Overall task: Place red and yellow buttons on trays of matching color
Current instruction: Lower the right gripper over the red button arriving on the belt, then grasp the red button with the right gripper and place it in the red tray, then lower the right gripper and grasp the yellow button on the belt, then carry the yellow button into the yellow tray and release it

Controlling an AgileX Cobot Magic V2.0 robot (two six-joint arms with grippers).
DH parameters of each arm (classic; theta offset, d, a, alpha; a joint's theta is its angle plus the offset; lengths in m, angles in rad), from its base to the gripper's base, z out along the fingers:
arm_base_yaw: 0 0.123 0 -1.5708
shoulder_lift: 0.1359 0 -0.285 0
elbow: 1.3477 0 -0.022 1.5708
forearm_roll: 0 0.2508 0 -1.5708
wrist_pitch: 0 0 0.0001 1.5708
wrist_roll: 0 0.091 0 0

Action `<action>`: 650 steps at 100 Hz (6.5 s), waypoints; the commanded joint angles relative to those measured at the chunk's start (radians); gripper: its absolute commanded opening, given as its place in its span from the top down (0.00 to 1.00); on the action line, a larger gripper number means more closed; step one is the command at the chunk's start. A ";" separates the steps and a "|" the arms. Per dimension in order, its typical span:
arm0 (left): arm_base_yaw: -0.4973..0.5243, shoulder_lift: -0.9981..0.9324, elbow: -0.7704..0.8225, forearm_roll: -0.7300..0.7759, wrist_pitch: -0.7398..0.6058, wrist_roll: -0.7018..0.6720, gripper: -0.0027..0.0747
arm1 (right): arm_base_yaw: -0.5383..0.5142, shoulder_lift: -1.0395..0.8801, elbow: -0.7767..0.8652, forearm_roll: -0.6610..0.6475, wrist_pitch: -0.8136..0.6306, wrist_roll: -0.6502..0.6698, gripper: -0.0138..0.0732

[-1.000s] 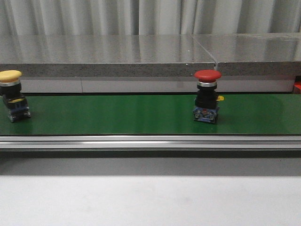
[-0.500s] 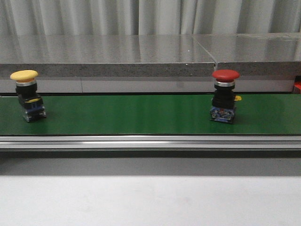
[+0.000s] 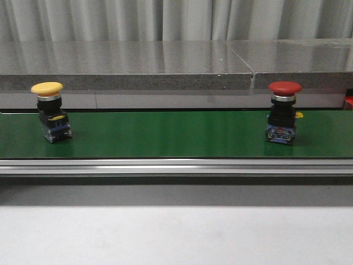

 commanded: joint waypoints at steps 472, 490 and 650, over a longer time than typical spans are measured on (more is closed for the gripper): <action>-0.007 0.009 -0.028 -0.027 -0.073 -0.003 0.99 | -0.126 0.604 -0.587 0.047 0.244 -0.205 0.10; -0.007 0.009 -0.028 -0.027 -0.073 -0.003 0.99 | -0.043 0.526 -0.431 0.047 0.242 -0.243 0.10; -0.007 0.009 -0.028 -0.027 -0.073 -0.003 0.99 | 0.170 0.741 -0.519 0.072 0.098 -0.195 0.91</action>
